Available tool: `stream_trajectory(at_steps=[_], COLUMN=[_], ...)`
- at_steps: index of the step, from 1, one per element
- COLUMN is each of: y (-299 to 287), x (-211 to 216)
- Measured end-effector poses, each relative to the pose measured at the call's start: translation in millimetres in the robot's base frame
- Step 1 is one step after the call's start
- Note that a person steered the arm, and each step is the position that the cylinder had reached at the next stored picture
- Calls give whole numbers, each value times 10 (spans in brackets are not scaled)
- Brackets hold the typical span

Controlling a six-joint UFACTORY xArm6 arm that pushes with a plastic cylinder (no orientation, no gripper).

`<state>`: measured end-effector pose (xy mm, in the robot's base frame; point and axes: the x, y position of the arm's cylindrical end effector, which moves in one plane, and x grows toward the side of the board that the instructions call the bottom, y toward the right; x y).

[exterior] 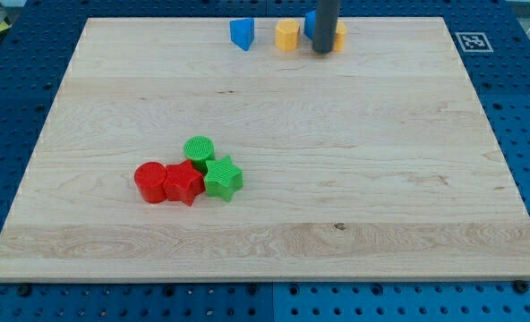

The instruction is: Slide the blue cube towards the top right

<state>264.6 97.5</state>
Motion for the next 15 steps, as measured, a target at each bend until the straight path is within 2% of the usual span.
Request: stream_trajectory(at_steps=[2, 3, 5, 9, 13, 15], y=[150, 101, -305, -461, 157, 540], x=[38, 209, -78, -351, -695, -663])
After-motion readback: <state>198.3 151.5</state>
